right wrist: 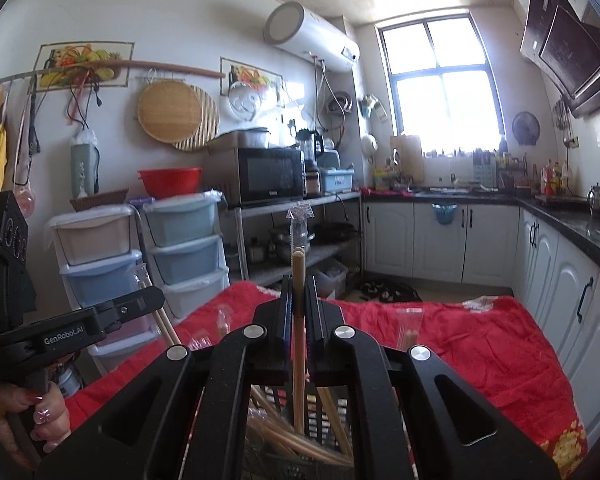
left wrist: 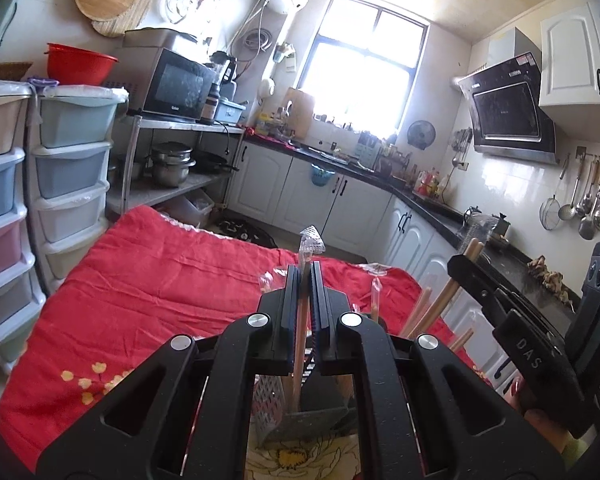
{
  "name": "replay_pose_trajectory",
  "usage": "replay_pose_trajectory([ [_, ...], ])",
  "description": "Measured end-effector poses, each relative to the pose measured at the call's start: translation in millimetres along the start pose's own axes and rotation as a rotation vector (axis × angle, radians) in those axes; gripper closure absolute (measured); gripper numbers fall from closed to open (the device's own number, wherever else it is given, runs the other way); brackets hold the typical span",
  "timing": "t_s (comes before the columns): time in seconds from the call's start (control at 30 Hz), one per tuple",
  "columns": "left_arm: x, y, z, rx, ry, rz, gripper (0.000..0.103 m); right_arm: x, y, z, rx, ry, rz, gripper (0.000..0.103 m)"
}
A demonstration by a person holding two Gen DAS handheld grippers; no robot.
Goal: Organize utensils
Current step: 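Open the left tool into the basket while the right tool releases its chopstick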
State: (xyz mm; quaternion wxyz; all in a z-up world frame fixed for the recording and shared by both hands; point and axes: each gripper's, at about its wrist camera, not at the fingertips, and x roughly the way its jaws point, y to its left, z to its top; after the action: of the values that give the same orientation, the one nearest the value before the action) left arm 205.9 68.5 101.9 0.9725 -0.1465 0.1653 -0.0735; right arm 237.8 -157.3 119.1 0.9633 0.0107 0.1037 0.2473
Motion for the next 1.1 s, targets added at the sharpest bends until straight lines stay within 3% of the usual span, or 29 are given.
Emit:
replay_pose_trajectory([
  [0.53,19.7,4.8,-15.3,-0.02,0.071,-0.034,0.098,19.3,-6.2,-25.3,0.029,0.141,-0.036,0.096],
  [0.6,19.5,5.3,-16.4,-0.022,0.076,-0.033,0.087,18.6,-6.3,-25.5,0.033,0.141,-0.038,0.08],
  [0.67,17.7,6.9,-16.3,-0.026,0.076,-0.032,0.079,15.9,-7.2,-25.4,0.046,0.134,-0.034,0.073],
  [0.73,15.4,8.3,-15.5,-0.029,0.075,-0.029,0.076,12.9,-8.1,-25.4,0.05,0.134,-0.036,0.073],
  [1.1,-6.1,15.1,-6.4,-0.06,0.051,-0.021,0.031,-12.7,-9.3,-20.5,0.062,0.137,-0.022,0.06],
])
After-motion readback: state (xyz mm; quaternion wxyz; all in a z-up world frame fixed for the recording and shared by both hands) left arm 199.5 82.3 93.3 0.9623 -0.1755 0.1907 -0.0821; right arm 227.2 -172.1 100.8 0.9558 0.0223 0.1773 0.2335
